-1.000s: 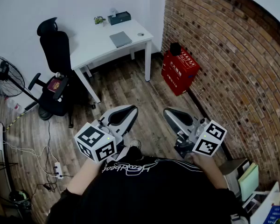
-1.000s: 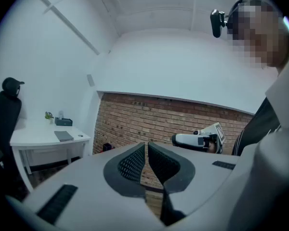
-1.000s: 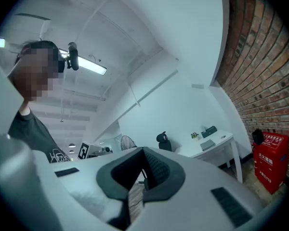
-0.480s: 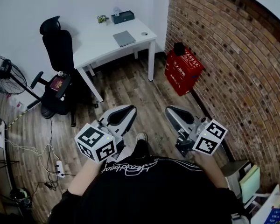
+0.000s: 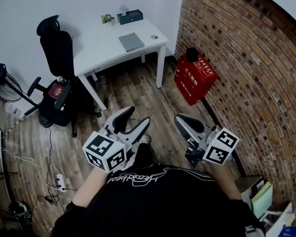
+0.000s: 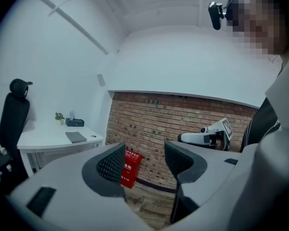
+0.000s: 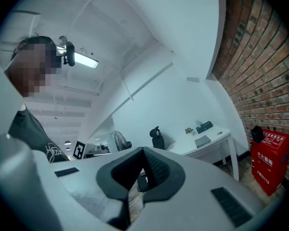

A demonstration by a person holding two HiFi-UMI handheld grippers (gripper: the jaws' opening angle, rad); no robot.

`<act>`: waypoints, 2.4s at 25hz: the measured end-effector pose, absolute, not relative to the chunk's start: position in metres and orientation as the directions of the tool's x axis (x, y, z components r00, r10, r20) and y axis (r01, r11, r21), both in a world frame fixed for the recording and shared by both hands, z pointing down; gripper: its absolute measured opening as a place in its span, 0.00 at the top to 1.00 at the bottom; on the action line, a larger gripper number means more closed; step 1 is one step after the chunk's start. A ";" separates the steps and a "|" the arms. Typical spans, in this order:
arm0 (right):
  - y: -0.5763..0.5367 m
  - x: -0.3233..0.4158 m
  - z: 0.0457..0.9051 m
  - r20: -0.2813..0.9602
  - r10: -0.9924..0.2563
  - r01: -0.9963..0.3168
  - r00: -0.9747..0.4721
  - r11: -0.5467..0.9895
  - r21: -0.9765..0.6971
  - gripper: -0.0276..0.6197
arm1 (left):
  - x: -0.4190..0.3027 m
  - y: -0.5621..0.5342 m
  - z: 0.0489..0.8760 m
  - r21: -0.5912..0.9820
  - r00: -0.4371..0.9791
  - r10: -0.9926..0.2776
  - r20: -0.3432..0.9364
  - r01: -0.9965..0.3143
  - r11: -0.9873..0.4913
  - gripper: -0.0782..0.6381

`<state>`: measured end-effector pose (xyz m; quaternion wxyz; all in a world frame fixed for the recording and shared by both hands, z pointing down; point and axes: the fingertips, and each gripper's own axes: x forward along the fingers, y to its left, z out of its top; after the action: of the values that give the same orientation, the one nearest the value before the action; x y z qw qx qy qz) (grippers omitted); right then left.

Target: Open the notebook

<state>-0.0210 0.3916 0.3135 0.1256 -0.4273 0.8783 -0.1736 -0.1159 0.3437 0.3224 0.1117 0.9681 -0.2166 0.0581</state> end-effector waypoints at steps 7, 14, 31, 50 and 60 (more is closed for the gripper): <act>0.295 -0.012 0.324 -0.054 -0.799 -0.701 -0.599 0.556 -0.447 0.95 | -0.109 0.241 0.336 0.171 0.882 -0.431 0.189 -0.462 -0.870 0.46; 0.183 0.011 0.333 -0.011 -0.814 -0.703 -0.580 0.508 -0.498 0.95 | -0.091 0.118 0.347 0.158 0.865 -0.456 0.209 -0.491 -0.857 0.41; -0.033 0.031 0.362 0.038 -0.822 -0.711 -0.568 0.467 -0.525 0.95 | -0.074 -0.111 0.410 0.144 0.811 -0.455 0.368 -0.533 -0.834 0.41; -0.166 0.119 0.397 0.112 -0.753 -0.673 -0.648 0.499 -0.546 0.95 | 0.019 -0.227 0.474 0.128 0.707 -0.488 0.513 -0.625 -0.770 0.41; -0.227 0.172 0.411 0.140 -0.694 -0.633 -0.706 0.530 -0.563 0.95 | 0.069 -0.278 0.534 0.092 0.608 -0.491 0.624 -0.682 -0.726 0.41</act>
<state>0.1722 -0.2273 0.4108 0.0508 -0.3801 0.8733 -0.3004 0.0691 -0.2777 0.5343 0.1627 0.8817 -0.3325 0.2927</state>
